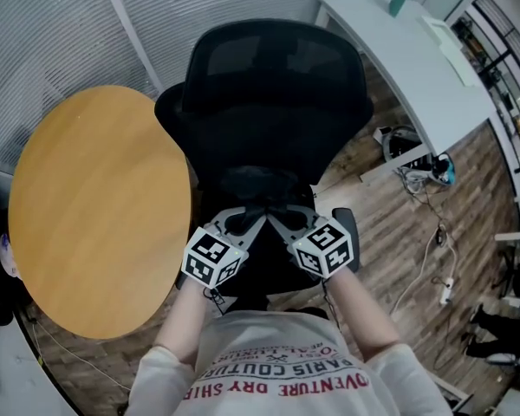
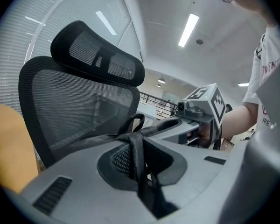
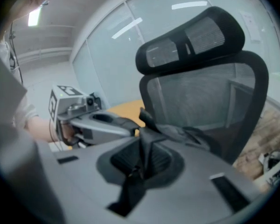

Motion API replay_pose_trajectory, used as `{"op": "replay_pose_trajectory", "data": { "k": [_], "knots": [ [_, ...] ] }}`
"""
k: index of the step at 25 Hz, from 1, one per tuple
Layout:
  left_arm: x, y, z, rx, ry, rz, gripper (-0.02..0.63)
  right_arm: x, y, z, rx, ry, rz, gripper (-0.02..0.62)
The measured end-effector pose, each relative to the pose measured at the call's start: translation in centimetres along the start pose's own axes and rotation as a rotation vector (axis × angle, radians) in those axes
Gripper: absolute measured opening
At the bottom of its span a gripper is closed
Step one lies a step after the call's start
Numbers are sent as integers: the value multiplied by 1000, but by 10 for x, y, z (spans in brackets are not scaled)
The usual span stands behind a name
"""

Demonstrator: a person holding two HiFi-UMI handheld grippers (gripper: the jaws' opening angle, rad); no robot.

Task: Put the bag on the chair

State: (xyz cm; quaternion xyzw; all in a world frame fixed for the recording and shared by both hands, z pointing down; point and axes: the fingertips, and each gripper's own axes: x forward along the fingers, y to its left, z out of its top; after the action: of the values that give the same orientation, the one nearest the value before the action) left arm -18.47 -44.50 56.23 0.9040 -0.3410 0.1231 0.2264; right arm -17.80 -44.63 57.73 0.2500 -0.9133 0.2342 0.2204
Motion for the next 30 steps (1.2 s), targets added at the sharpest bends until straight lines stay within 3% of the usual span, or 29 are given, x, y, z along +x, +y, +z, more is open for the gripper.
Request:
{"op": "replay_pose_trajectory", "data": {
  "k": [4,13,17,22,30],
  "knots": [
    [8,7,-11,-34,-10,5,57,8,-9,-10,21,15,-9,44],
    [39,12,-53,-86,103,23,64,14,-34,-53,114,69,-97,49],
    [48,26,-70,-126,149,83,88,21,-44,-62,125,88,-134,61],
    [50,39,-82,-254,149,107,160,25,-57,-73,154,106,-195,147],
    [45,50,-85,-227,141,195,216,18,-65,-71,165,89,-253,221]
  ]
}}
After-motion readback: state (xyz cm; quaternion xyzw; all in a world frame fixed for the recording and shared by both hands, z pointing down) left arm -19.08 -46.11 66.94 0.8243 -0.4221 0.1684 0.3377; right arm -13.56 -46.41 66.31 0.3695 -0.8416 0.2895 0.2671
